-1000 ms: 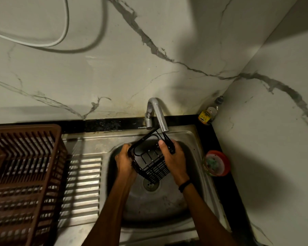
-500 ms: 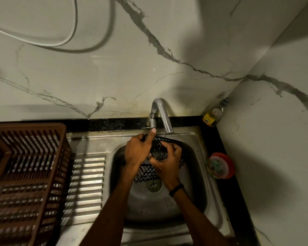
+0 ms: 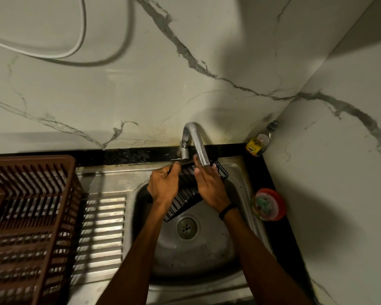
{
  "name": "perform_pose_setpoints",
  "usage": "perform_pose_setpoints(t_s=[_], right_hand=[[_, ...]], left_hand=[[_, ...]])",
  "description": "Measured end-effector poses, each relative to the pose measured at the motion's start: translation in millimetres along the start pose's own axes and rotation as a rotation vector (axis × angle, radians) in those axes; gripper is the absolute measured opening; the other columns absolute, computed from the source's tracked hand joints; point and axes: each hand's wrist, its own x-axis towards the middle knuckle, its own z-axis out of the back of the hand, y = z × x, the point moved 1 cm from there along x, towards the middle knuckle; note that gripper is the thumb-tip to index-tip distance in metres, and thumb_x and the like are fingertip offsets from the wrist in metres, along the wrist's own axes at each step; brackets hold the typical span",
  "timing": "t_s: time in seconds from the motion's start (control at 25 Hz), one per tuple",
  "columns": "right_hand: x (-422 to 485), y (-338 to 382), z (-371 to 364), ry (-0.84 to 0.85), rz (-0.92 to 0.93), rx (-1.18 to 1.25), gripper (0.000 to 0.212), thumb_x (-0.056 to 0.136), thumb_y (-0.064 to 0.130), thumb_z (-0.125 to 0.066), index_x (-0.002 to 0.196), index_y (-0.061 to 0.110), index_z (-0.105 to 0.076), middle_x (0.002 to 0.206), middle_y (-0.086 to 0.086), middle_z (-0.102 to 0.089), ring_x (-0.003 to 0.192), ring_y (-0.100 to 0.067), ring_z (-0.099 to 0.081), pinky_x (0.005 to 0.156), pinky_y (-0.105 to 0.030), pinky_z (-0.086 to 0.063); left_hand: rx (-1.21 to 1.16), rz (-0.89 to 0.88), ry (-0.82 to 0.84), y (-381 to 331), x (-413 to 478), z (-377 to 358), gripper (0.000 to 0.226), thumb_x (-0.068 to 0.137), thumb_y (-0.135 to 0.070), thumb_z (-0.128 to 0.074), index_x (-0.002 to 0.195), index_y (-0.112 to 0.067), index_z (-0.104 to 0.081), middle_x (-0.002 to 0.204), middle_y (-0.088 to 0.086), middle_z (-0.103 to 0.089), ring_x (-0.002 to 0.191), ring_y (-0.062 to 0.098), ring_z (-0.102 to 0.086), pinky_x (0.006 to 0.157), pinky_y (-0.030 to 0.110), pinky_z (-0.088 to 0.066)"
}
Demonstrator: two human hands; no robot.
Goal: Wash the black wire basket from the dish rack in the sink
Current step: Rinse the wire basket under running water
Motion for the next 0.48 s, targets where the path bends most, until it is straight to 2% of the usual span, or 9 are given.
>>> perform_pose_setpoints(t_s=[0.08, 0.16, 0.28, 0.32, 0.4, 0.44, 0.48], right_hand=[[18.9, -14.0, 7.7, 0.06, -0.24, -0.135, 0.053, 0.102, 0.04, -0.03, 0.148, 0.014, -0.038, 0.158, -0.01, -0.029, 0.145, -0.026, -0.024, 0.121, -0.037, -0.013], [14.4, 4.6, -12.7, 0.117, -0.209, -0.254, 0.05, 0.102, 0.026, -0.032, 0.144, 0.001, -0.037, 0.154, -0.021, -0.03, 0.143, -0.036, -0.025, 0.118, -0.044, -0.019], [3.2, 20.7, -31.0, 0.126, -0.128, -0.318, 0.048, 0.1, 0.024, -0.04, 0.142, 0.001, -0.038, 0.155, -0.026, -0.023, 0.145, -0.043, -0.017, 0.119, -0.054, -0.018], [14.9, 10.8, -21.2, 0.096, -0.227, -0.33, 0.048, 0.1, 0.027, -0.039, 0.141, 0.003, -0.04, 0.154, -0.026, -0.025, 0.144, -0.042, -0.02, 0.118, -0.056, -0.021], [33.4, 1.5, -2.9, 0.038, -0.53, -0.378, 0.061, 0.097, 0.037, -0.031, 0.148, 0.003, -0.031, 0.155, -0.023, -0.026, 0.143, -0.037, -0.024, 0.119, -0.052, -0.018], [32.1, 3.0, -4.0, 0.051, -0.59, -0.344, 0.067, 0.097, 0.042, -0.027, 0.151, 0.002, -0.023, 0.158, -0.022, -0.021, 0.146, -0.035, -0.02, 0.121, -0.049, -0.013], [26.0, 12.0, -15.7, 0.065, -0.503, -0.339, 0.072, 0.097, 0.046, -0.023, 0.153, 0.001, -0.016, 0.16, -0.021, -0.014, 0.148, -0.033, -0.014, 0.121, -0.046, -0.006]], left_hand=[[0.031, 0.002, -0.029, 0.3, -11.8, -1.2, 0.05, 0.095, -0.039, -0.064, 0.051, -0.018, -0.056, 0.051, -0.003, -0.055, 0.058, 0.017, -0.054, 0.073, 0.032, -0.044], [0.029, 0.019, -0.039, 6.4, -16.7, -4.1, 0.049, 0.096, -0.037, -0.064, 0.051, -0.022, -0.057, 0.057, 0.0, -0.06, 0.063, 0.019, -0.058, 0.073, 0.03, -0.041], [-0.033, 0.055, -0.035, 10.1, -17.8, -6.1, 0.047, 0.097, -0.034, -0.064, 0.052, -0.024, -0.059, 0.06, 0.004, -0.065, 0.064, 0.02, -0.06, 0.071, 0.028, -0.041], [-0.023, 0.048, -0.036, 10.5, -20.7, -6.1, 0.046, 0.097, -0.034, -0.064, 0.052, -0.024, -0.058, 0.059, 0.002, -0.063, 0.063, 0.019, -0.06, 0.072, 0.028, -0.042], [0.005, 0.034, -0.046, 9.6, -28.0, -6.3, 0.044, 0.096, -0.034, -0.065, 0.053, -0.023, -0.058, 0.057, -0.004, -0.059, 0.062, 0.016, -0.059, 0.076, 0.032, -0.047], [0.001, 0.044, -0.059, 9.7, -29.8, -6.1, 0.043, 0.095, -0.034, -0.065, 0.054, -0.024, -0.058, 0.058, -0.005, -0.059, 0.064, 0.017, -0.06, 0.081, 0.035, -0.05], [-0.024, 0.064, -0.073, 9.4, -28.9, -5.4, 0.041, 0.095, -0.033, -0.065, 0.055, -0.025, -0.059, 0.061, -0.005, -0.061, 0.068, 0.019, -0.062, 0.087, 0.039, -0.052]])
